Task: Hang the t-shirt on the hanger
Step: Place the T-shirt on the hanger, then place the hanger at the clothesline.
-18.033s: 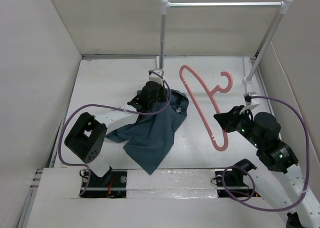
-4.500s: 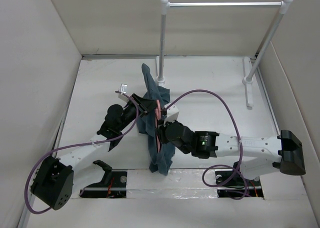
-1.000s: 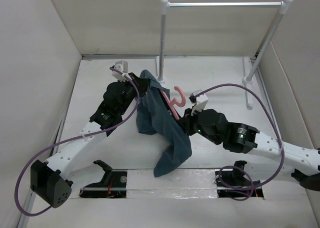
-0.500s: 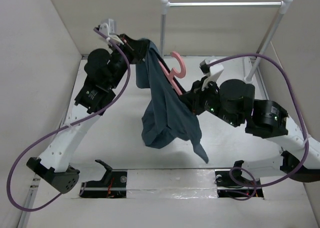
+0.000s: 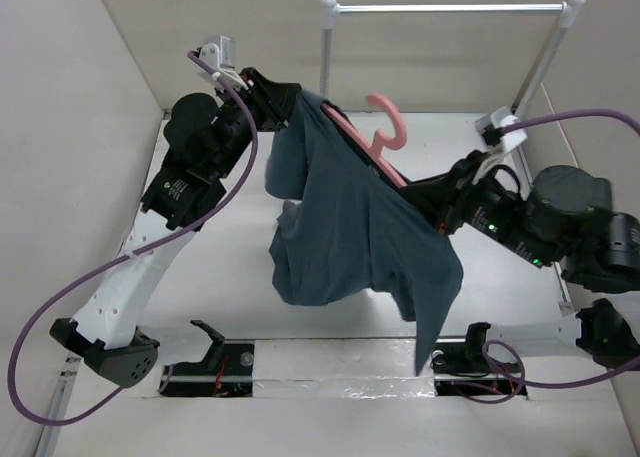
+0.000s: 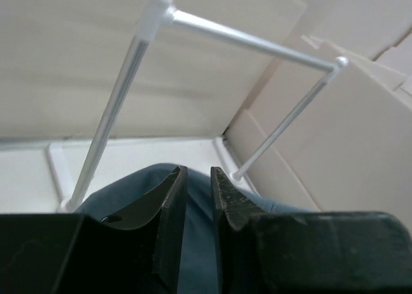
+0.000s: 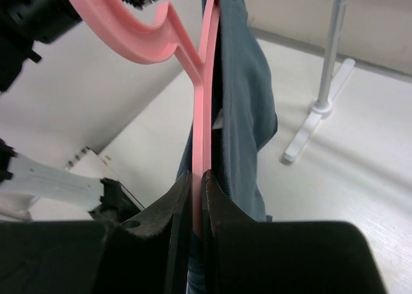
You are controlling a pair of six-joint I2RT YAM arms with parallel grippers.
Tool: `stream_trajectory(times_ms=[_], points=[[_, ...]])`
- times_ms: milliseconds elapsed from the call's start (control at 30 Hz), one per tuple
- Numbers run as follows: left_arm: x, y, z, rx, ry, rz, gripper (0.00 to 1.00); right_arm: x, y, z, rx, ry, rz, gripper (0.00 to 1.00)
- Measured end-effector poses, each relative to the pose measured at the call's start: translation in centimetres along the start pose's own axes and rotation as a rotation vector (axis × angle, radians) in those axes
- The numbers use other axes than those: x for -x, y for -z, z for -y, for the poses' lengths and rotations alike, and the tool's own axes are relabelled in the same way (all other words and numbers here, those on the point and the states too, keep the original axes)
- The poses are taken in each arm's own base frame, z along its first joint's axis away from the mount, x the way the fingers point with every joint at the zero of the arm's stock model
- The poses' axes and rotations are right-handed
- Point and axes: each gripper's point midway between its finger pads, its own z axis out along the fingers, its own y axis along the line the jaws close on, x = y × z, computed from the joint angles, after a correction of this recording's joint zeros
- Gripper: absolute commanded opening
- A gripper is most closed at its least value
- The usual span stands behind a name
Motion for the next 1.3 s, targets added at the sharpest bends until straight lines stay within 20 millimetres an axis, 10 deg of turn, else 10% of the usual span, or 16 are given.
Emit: stream_trajectory(times_ms=[267, 800, 1300], points=[[-6.7, 2.5, -5.4, 0.120, 0.012, -0.080, 0.37, -4.1, -2.3, 1.7, -0.116, 0.067, -0.090, 0.00], [-12.1, 4.7, -5.0, -0.025, 0.100, -0.146, 0.31, 4.3, 3.4, 6.4, -0.260, -0.033, 0.186, 0.00], [-20.2, 9.2, -8.2, -0.023, 0.158, -0.275, 0.29, 1.8, 1.0, 17.8, -0.737, 0.040, 0.168, 0.00]])
